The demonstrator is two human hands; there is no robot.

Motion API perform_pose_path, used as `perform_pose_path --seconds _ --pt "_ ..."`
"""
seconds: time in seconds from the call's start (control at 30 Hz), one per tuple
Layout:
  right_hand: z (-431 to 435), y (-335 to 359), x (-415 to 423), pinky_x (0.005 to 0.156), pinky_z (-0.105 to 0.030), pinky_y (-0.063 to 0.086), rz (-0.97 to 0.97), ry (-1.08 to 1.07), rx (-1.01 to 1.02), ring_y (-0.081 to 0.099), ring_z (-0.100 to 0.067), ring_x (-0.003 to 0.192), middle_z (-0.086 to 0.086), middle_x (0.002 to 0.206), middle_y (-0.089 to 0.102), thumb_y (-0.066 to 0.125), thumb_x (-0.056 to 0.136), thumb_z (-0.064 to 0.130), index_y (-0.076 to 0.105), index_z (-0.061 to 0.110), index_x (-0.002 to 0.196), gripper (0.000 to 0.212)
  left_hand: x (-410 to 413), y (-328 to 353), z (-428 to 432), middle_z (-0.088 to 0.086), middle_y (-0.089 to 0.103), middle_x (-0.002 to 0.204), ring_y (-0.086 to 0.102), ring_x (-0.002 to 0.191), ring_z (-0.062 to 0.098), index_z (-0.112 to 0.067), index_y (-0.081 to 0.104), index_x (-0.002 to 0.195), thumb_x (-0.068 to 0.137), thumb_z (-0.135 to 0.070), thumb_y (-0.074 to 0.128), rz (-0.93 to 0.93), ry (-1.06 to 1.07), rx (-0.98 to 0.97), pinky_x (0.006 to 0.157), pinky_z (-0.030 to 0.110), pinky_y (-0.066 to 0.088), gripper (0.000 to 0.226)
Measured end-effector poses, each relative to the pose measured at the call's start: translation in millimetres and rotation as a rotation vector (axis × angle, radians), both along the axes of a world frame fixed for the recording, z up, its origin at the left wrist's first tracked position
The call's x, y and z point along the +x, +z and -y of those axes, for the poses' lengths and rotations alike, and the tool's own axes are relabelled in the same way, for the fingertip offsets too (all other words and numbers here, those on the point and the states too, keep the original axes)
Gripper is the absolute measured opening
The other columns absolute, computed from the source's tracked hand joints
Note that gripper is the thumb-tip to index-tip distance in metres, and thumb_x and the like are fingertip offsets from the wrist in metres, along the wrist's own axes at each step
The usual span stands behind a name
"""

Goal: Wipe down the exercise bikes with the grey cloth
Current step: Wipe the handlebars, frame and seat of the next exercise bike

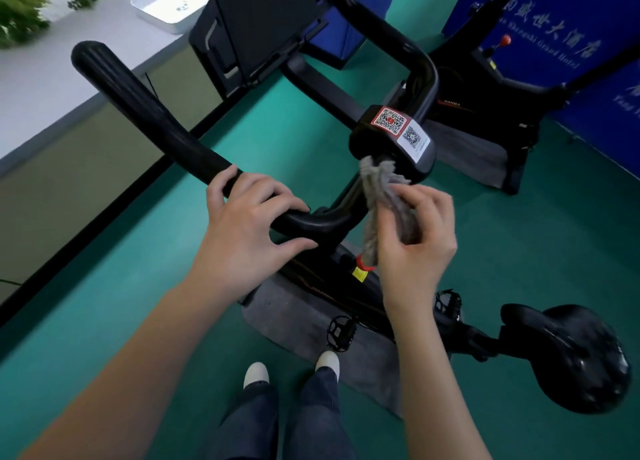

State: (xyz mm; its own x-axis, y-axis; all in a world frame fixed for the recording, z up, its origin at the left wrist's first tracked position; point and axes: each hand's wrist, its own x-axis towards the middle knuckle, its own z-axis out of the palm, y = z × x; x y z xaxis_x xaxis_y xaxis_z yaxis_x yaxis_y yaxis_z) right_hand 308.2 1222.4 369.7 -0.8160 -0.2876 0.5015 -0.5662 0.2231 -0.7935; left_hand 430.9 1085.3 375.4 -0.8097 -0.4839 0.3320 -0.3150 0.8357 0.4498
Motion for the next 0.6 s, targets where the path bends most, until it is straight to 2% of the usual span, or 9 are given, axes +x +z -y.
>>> perform_pose_path --seconds 0.1,0.17,0.33,0.5,0.6 --pt "2.1 -2.5 5.4 0.086 -0.014 0.042 -0.115 0.268 0.142 0.055 -0.010 0.093 -0.009 0.097 0.058 0.069 0.075 -0.006 0.071 0.003 0.095 0.022 -1.4 2.2 -1.9 -0.014 0.057 0.092 0.049 0.104 0.011 -0.028 0.067 0.089 0.066 -0.058 0.069 0.001 0.031 0.027 0.109 0.038 0.008 0.038" --pt "2.3 -5.0 2.5 0.087 -0.013 0.042 -0.125 0.328 0.197 0.058 -0.016 0.093 -0.009 0.097 0.059 0.070 0.075 -0.005 0.071 0.004 0.097 0.024 -1.7 3.6 -3.0 -0.013 0.058 0.091 0.049 0.103 0.010 -0.028 0.067 0.089 0.065 -0.058 0.067 0.004 0.042 0.044 0.110 0.037 0.007 0.038" --pt "4.6 -4.1 -17.8 0.086 -0.014 0.044 -0.087 0.334 0.196 0.057 -0.012 0.093 -0.008 0.098 0.060 0.072 0.077 -0.001 0.071 0.004 0.097 0.021 -2.4 5.6 -4.8 -0.013 0.058 0.093 0.050 0.104 0.011 -0.030 0.069 0.090 0.065 -0.058 0.067 0.019 0.054 0.070 0.113 0.040 0.007 0.038" --pt "8.4 -4.0 -46.4 0.085 -0.008 0.042 -0.051 0.316 0.182 0.053 -0.003 0.094 -0.008 0.100 0.061 0.070 0.081 0.002 0.071 0.002 0.098 0.017 -2.9 6.8 -7.0 -0.013 0.059 0.093 0.052 0.103 0.012 -0.029 0.069 0.090 0.064 -0.054 0.071 0.028 0.065 0.070 0.114 0.037 0.005 0.036" --pt "12.4 -3.7 -65.9 0.085 -0.009 0.041 -0.036 0.275 0.163 0.054 -0.006 0.093 -0.010 0.100 0.060 0.067 0.082 -0.001 0.069 0.000 0.099 0.017 -4.5 7.5 -8.7 -0.013 0.059 0.091 0.052 0.101 0.011 -0.030 0.069 0.088 0.064 -0.054 0.070 0.024 0.077 0.074 0.114 0.034 0.004 0.034"
